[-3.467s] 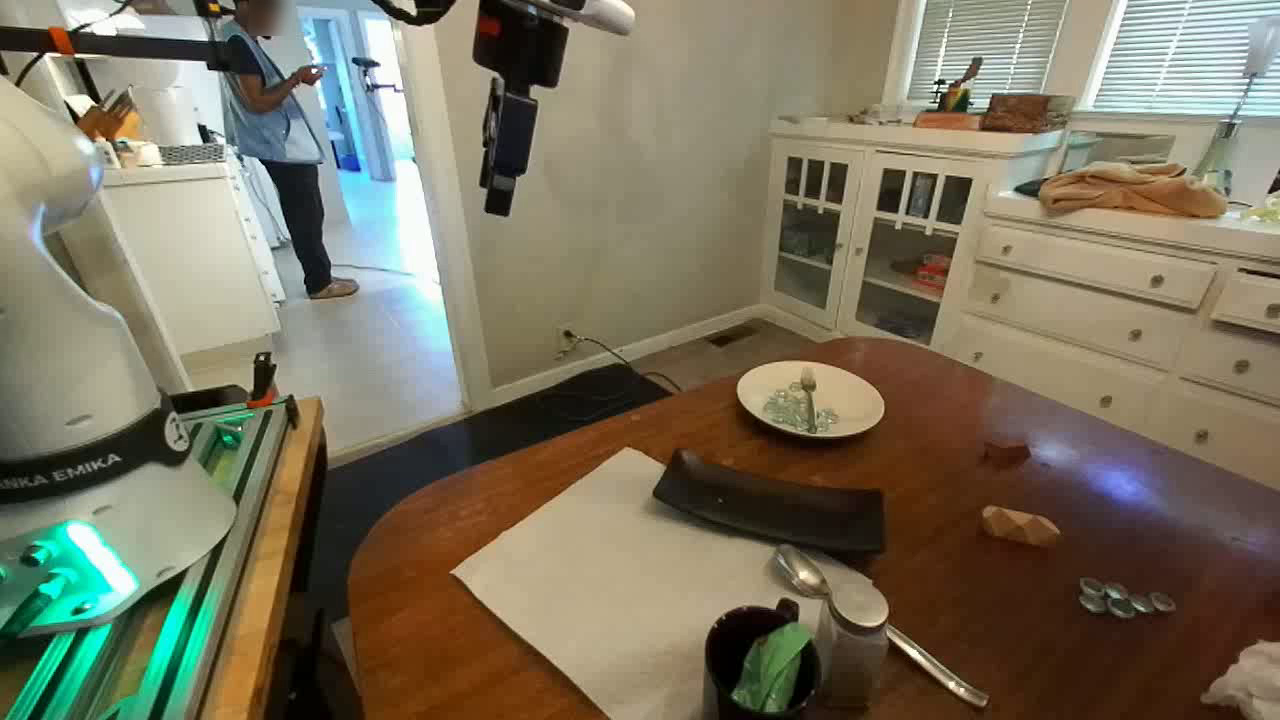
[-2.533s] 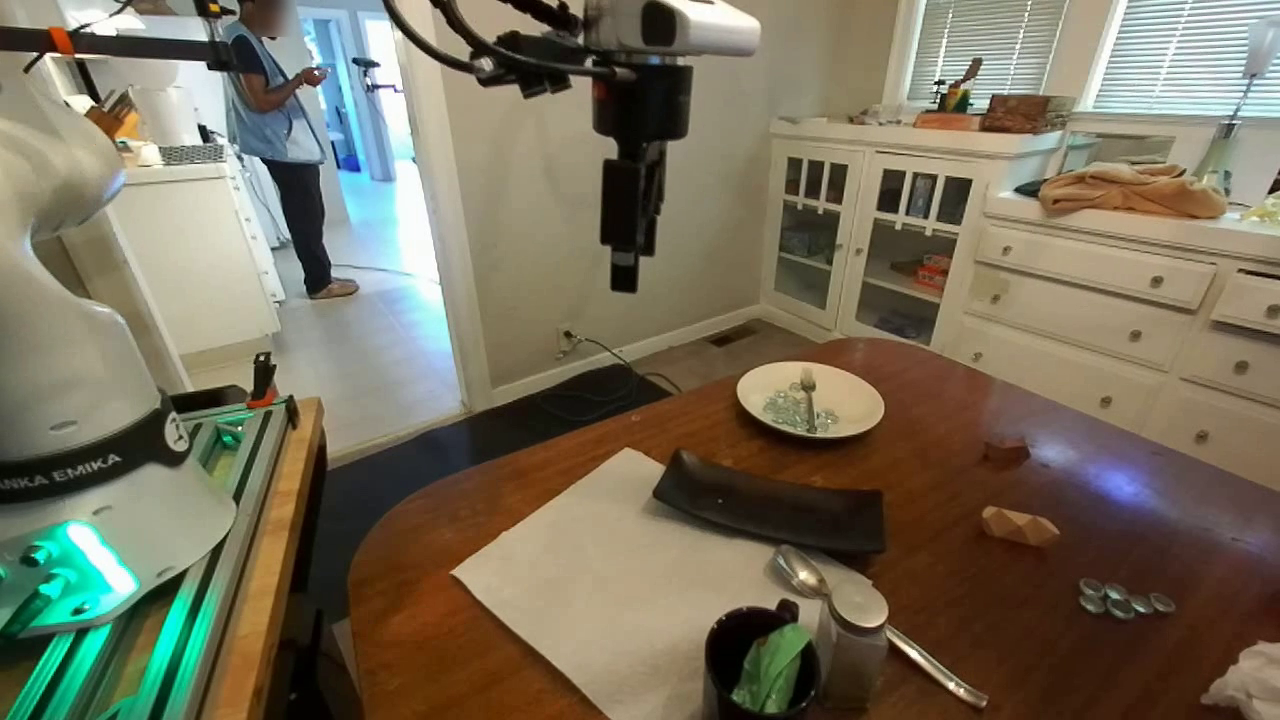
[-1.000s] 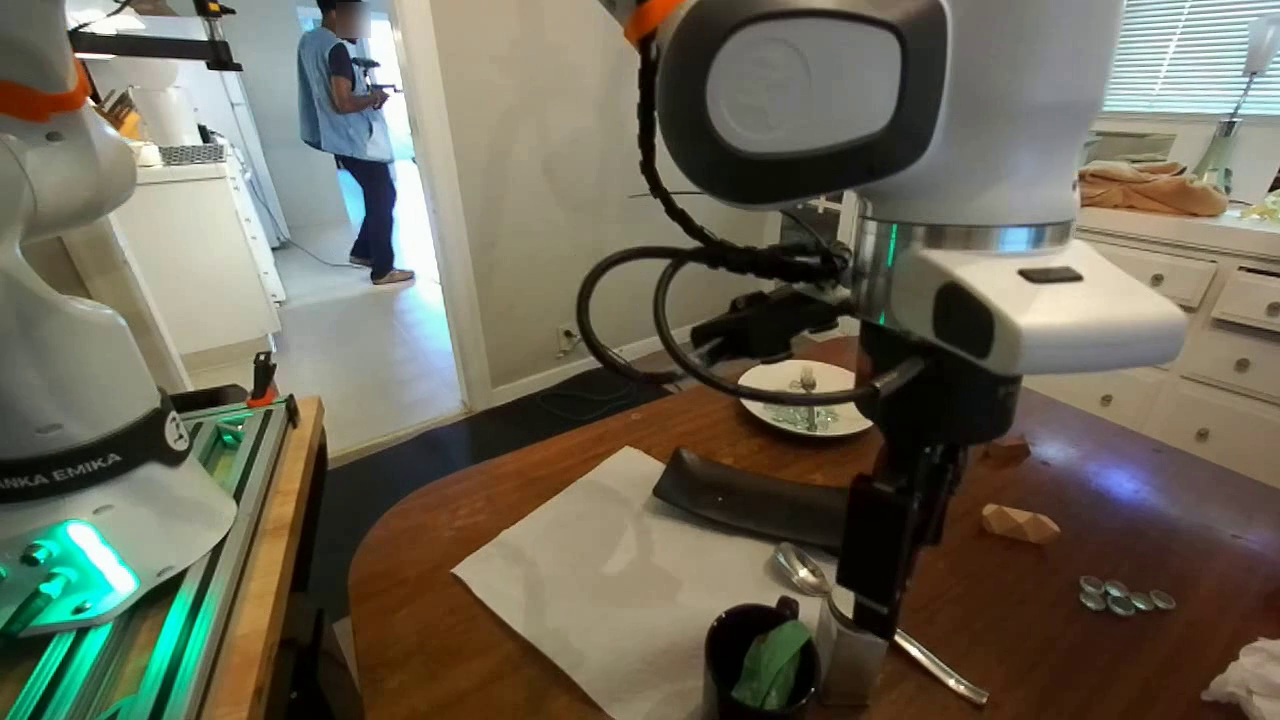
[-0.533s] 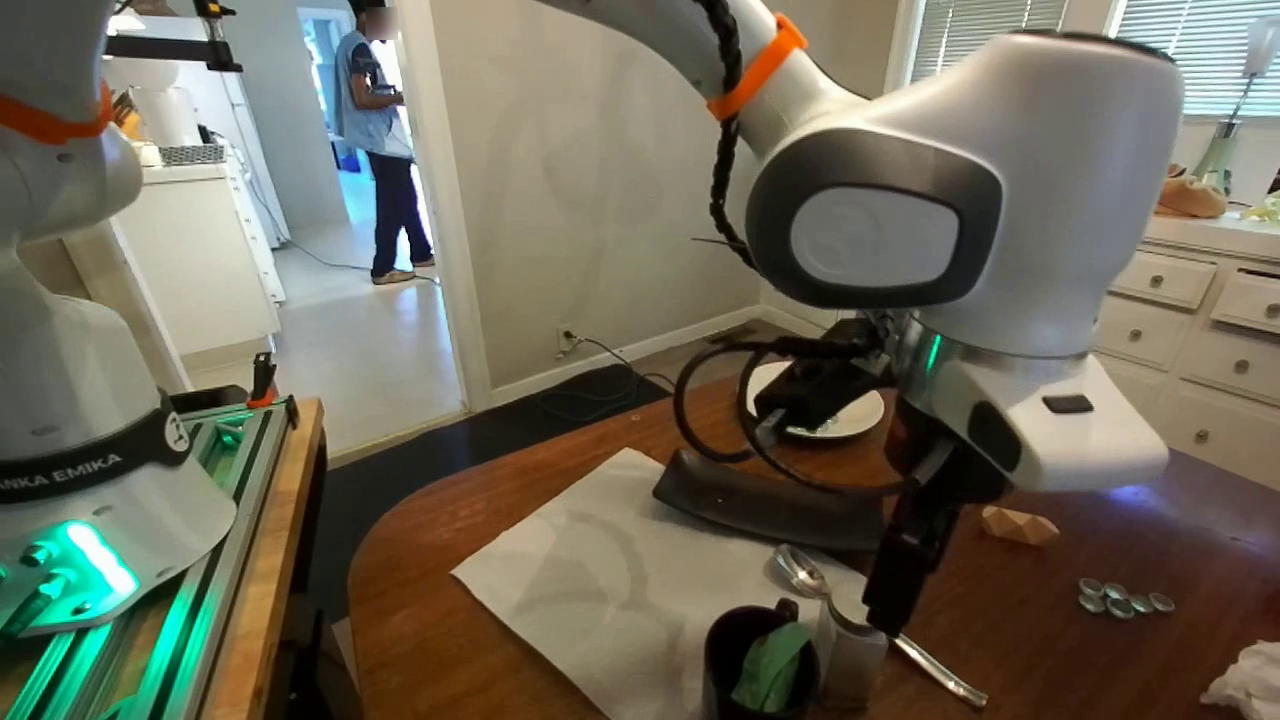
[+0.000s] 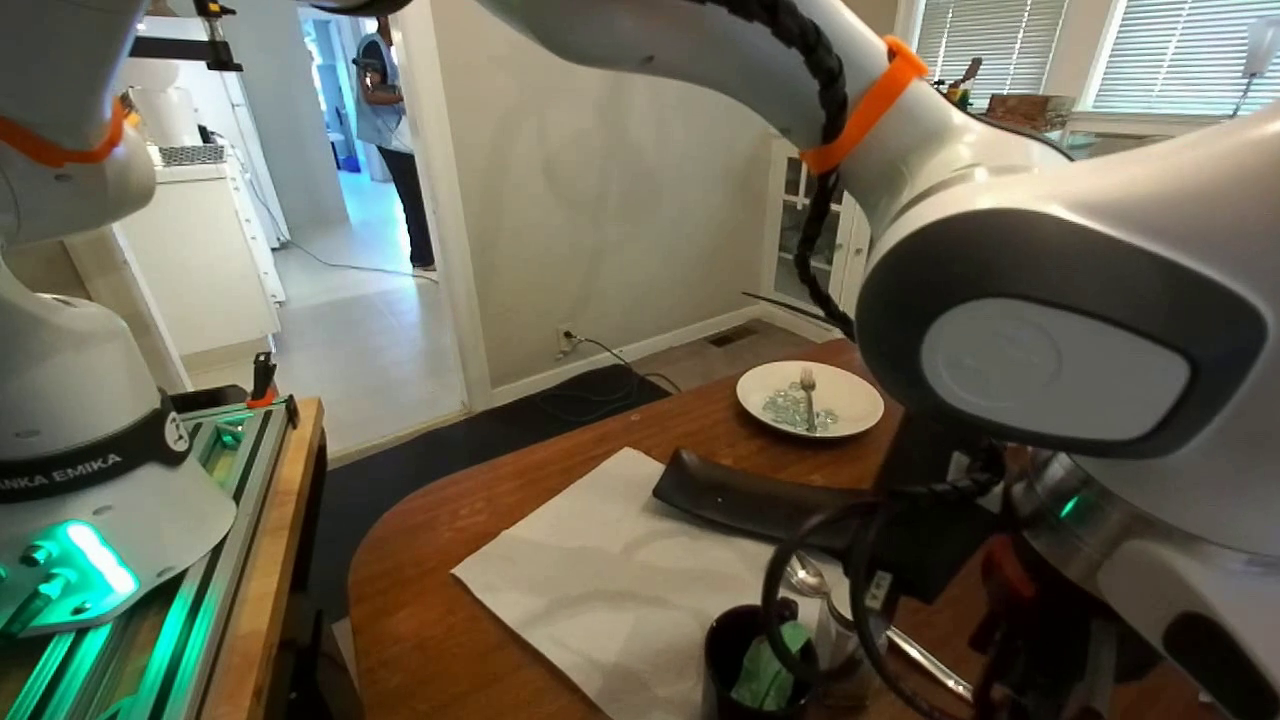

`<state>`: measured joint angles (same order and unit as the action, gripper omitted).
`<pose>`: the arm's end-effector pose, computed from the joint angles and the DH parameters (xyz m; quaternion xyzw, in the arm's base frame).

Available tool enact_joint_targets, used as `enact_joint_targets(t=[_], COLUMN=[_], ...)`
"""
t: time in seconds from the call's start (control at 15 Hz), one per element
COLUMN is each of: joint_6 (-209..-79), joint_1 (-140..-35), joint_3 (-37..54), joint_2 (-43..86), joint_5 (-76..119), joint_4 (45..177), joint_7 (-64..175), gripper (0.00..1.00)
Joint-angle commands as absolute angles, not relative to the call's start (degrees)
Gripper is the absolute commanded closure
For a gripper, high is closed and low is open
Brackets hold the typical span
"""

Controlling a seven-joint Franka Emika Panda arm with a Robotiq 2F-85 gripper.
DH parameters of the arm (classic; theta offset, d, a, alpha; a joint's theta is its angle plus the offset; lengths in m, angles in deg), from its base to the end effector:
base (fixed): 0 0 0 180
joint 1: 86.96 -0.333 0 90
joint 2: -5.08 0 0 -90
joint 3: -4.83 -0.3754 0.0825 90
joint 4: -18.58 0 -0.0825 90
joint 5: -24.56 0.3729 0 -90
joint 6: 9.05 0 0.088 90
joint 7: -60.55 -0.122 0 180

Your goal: Use the spoon to remove the objects from the white plate

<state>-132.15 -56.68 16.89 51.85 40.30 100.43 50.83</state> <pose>0.5873 -0.4681 0.2406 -0.8743 0.4828 0.0260 0.0434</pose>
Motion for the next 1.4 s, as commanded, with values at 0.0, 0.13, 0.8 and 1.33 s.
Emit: enact_joint_targets(t=[0.0,0.13,0.8,1.33], joint_6=[-133.08,-134.36,-125.51,-126.77], joint_1=[-58.4,-59.36,-56.97,-56.59], joint_3=[17.5,18.21,17.78,14.4], joint_2=[54.53,55.1,57.76,58.47], joint_5=[40.74,40.49,40.65,42.67], joint_4=[97.61,97.3,93.26,94.18], joint_7=[47.32,44.34,45.21,45.7], gripper=[0.0,0.0,0.0,0.0])
